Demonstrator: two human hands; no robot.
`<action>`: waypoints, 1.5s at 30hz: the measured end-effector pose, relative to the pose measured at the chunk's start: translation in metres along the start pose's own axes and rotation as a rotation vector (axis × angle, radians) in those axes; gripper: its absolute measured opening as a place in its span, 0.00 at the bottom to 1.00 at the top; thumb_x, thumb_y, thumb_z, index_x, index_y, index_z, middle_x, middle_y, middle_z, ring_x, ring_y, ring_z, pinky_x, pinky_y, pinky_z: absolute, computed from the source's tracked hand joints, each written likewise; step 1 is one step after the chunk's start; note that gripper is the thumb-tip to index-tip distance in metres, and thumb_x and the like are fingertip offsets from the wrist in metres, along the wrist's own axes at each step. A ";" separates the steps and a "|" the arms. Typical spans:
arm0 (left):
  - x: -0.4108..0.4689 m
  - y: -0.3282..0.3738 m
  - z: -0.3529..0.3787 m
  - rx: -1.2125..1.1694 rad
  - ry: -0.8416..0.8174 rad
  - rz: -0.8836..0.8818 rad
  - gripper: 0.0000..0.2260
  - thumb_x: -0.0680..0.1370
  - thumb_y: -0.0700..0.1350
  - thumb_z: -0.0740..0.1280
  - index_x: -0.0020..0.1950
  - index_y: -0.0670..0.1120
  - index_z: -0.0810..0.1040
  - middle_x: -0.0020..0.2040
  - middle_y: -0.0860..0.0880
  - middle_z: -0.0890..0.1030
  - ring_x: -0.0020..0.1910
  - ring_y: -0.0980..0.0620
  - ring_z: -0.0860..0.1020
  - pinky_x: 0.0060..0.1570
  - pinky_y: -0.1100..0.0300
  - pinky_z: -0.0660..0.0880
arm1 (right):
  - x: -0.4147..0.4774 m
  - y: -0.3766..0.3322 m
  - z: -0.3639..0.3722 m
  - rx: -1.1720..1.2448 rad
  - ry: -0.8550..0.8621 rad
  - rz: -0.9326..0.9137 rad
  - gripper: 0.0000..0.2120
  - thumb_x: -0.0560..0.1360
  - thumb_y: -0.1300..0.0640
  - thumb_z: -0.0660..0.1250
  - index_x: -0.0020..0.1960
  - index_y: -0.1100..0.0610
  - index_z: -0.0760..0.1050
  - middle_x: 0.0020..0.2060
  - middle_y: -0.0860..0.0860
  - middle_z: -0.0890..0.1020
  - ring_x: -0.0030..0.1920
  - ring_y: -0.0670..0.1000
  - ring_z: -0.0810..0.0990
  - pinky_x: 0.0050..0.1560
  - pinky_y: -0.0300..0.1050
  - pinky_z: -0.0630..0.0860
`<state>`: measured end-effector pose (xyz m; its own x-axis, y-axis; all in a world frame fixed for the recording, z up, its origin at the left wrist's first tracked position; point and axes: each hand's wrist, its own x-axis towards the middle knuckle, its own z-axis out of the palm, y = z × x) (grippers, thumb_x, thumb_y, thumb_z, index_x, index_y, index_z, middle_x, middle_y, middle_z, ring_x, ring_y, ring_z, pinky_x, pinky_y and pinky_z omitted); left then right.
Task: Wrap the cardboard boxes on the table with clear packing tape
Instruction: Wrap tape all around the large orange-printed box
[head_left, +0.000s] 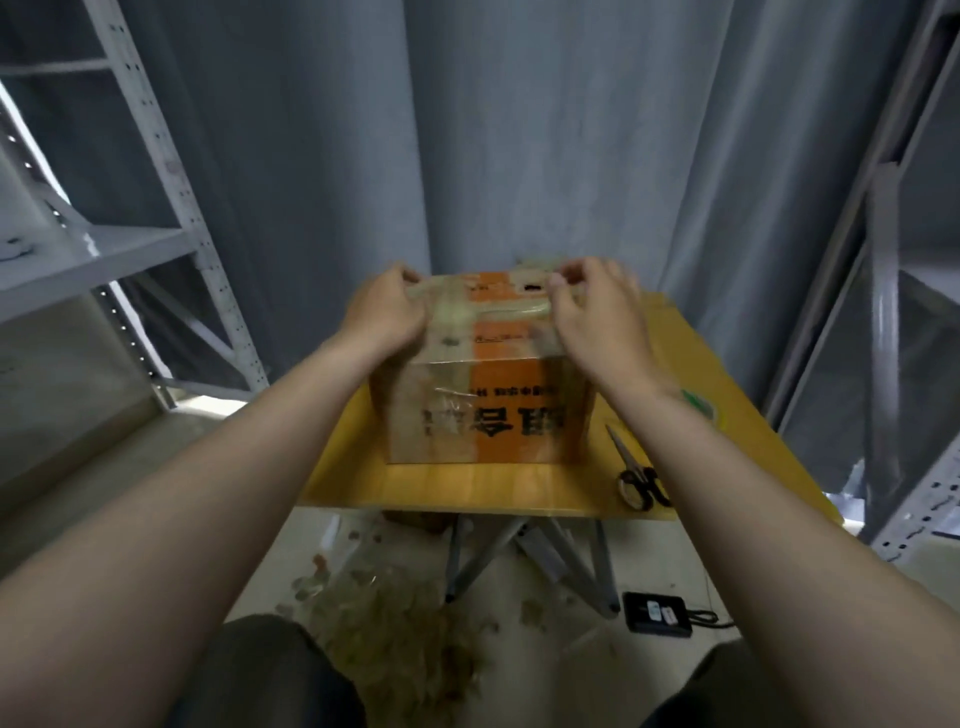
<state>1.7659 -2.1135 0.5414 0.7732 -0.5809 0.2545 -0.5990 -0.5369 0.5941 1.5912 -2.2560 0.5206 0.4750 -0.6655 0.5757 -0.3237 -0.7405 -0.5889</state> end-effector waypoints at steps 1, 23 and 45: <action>0.002 -0.008 0.002 0.028 -0.039 -0.025 0.17 0.82 0.42 0.63 0.71 0.45 0.74 0.71 0.43 0.76 0.70 0.41 0.74 0.69 0.51 0.71 | 0.002 -0.019 0.008 0.000 -0.054 -0.067 0.14 0.84 0.48 0.61 0.60 0.56 0.79 0.58 0.57 0.80 0.64 0.61 0.73 0.65 0.54 0.69; 0.025 -0.031 0.028 0.137 -0.249 -0.079 0.23 0.86 0.46 0.54 0.80 0.42 0.56 0.76 0.44 0.58 0.65 0.37 0.74 0.64 0.47 0.71 | 0.084 -0.051 0.143 -0.598 -0.593 -0.069 0.32 0.83 0.35 0.46 0.81 0.51 0.55 0.82 0.56 0.56 0.82 0.59 0.53 0.77 0.68 0.54; 0.133 -0.040 0.046 0.245 -0.206 -0.129 0.19 0.86 0.54 0.51 0.75 0.49 0.62 0.68 0.40 0.75 0.64 0.37 0.75 0.58 0.46 0.71 | 0.132 -0.030 0.178 -0.648 -0.478 -0.152 0.35 0.83 0.32 0.45 0.71 0.58 0.69 0.69 0.59 0.74 0.72 0.61 0.66 0.63 0.60 0.70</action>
<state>1.8826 -2.1972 0.5168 0.8024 -0.5967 0.0147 -0.5505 -0.7304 0.4042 1.8088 -2.3053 0.5134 0.8020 -0.5503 0.2323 -0.5668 -0.8238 0.0054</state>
